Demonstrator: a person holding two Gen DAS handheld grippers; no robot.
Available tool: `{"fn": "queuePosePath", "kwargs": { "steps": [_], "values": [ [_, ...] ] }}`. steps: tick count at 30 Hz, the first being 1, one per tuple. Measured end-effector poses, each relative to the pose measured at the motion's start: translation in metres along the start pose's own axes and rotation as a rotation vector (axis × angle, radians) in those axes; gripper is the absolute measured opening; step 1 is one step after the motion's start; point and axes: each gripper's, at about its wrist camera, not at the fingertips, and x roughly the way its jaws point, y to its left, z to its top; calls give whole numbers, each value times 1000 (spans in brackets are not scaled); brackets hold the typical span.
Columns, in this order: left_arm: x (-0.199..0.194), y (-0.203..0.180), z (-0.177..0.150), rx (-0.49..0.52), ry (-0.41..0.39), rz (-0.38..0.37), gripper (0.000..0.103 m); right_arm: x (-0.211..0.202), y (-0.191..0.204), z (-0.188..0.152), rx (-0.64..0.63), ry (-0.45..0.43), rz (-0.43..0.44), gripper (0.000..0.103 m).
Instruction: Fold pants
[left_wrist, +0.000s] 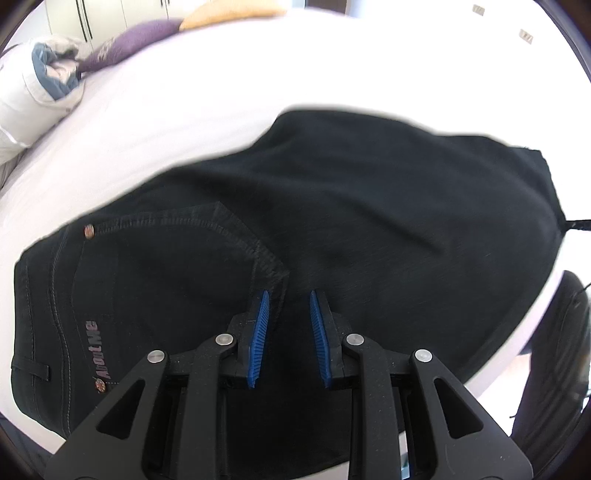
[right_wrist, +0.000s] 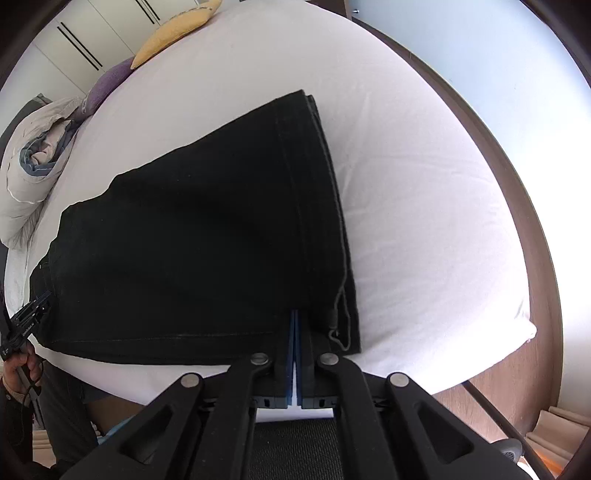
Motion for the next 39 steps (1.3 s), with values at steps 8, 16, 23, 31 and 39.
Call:
{"fn": "queuePosePath", "kwargs": {
  "steps": [8, 16, 23, 31, 39],
  "values": [
    [-8, -26, 11, 47, -71, -61, 22, -45, 60, 0, -47, -93, -27, 7],
    [18, -34, -4, 66, 16, -91, 22, 17, 166, 23, -262, -5, 198, 41],
    [12, -11, -24, 41, -7, -158, 22, 23, 80, 11, -96, -1, 0, 0],
    [0, -11, 41, 80, -79, -213, 22, -27, 119, 48, -133, -147, 196, 23],
    [81, -22, 112, 125, 84, -259, 22, 72, 185, 102, -186, 12, 271, 33]
  ]
}}
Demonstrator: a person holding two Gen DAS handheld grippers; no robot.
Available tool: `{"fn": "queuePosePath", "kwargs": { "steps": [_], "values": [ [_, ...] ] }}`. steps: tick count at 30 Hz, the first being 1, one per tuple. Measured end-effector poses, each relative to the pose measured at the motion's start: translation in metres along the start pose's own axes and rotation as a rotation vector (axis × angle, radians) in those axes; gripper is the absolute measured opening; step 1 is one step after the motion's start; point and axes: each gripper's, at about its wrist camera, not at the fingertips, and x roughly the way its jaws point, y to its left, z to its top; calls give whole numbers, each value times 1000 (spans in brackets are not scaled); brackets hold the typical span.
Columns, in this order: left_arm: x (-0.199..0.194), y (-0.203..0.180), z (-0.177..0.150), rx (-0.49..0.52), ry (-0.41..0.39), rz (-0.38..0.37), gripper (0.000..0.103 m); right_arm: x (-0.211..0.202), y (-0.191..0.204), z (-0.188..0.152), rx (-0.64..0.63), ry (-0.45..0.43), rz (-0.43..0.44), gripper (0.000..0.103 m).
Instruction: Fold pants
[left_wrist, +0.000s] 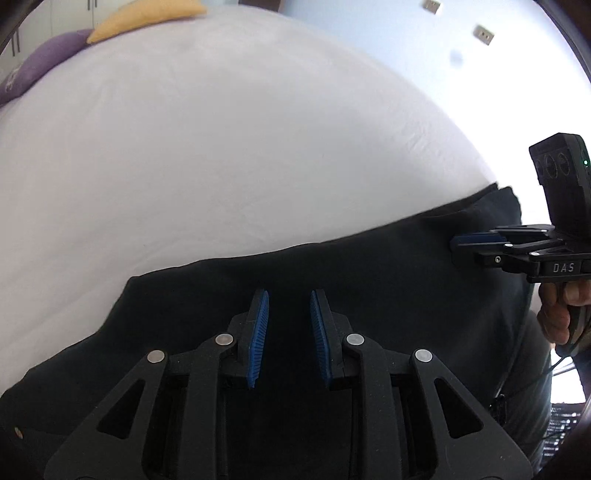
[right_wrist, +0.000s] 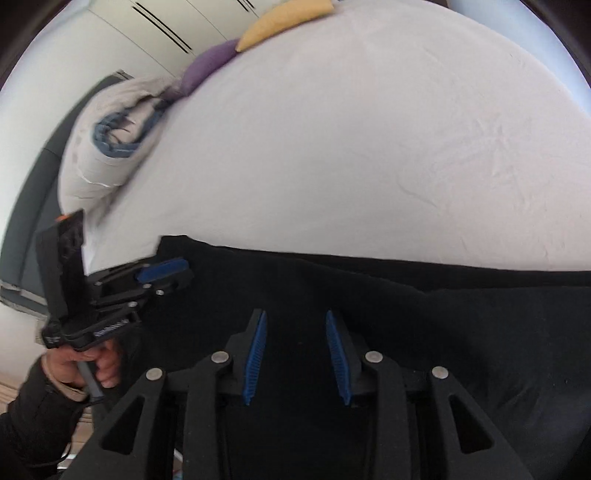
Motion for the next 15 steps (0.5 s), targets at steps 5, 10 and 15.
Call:
{"fn": "queuePosePath", "kwargs": {
  "steps": [5, 10, 15],
  "values": [
    [0, 32, 2, -36, -43, 95, 22, -10, -45, -32, 120, -55, -1, 0],
    [-19, 69, -4, -74, -69, 134, 19, -51, -87, -48, 172, -138, -94, 0],
    [-56, 50, -12, -68, -159, 146, 19, -95, -75, -66, 176, -174, -4, 15]
  ]
}}
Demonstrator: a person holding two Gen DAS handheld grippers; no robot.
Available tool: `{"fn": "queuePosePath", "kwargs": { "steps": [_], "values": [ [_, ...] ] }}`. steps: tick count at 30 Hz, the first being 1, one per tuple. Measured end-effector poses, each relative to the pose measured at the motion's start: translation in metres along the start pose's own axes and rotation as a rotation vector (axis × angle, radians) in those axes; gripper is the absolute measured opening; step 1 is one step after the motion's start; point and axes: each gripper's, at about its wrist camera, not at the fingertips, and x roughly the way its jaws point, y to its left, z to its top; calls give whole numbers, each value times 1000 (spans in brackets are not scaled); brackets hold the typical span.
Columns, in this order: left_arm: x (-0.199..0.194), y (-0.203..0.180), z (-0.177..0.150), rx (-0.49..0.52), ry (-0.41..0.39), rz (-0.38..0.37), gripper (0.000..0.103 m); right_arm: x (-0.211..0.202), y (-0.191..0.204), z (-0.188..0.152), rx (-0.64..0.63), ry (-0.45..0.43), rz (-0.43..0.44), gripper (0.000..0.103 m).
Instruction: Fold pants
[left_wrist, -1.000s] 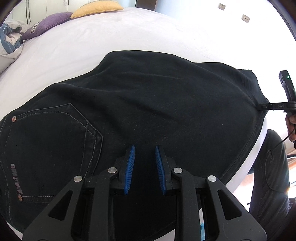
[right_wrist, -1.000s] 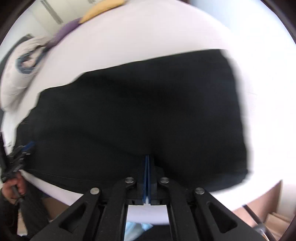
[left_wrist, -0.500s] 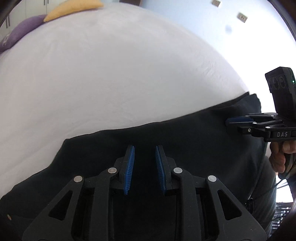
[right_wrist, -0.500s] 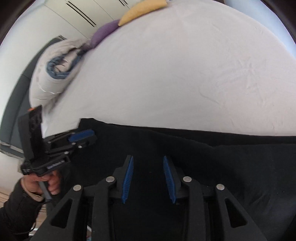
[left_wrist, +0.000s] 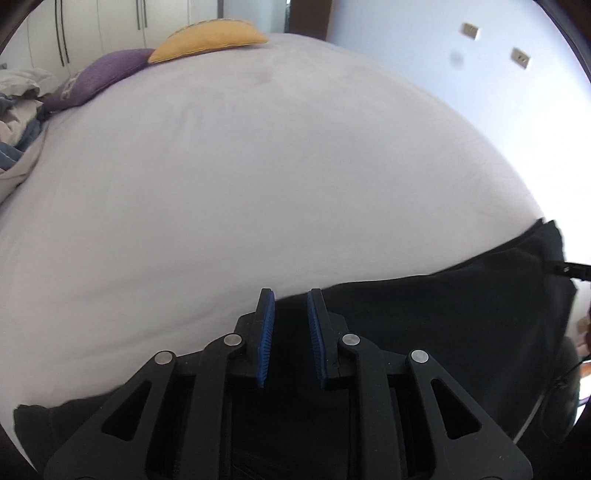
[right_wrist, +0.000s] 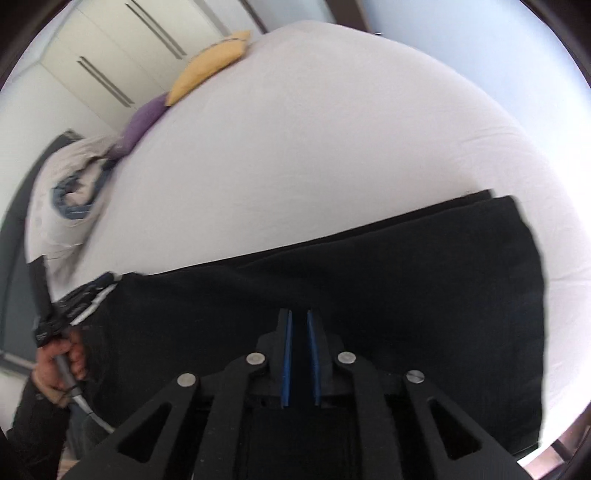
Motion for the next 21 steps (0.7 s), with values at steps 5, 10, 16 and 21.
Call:
{"fn": "queuePosePath", "kwargs": {
  "steps": [5, 10, 16, 21],
  "values": [
    [-19, -48, -43, 82, 15, -63, 19, 32, 60, -43, -129, 170, 197, 42],
    [-26, -22, -115, 33, 58, -46, 19, 31, 4, -60, 50, 198, 116, 0],
    [-65, 13, -165, -80, 23, -57, 19, -44, -71, -70, 174, 61, -88, 0],
    [-97, 17, -196, -85, 19, -5, 19, -129, -140, -85, 381, -163, -152, 17]
  ]
}}
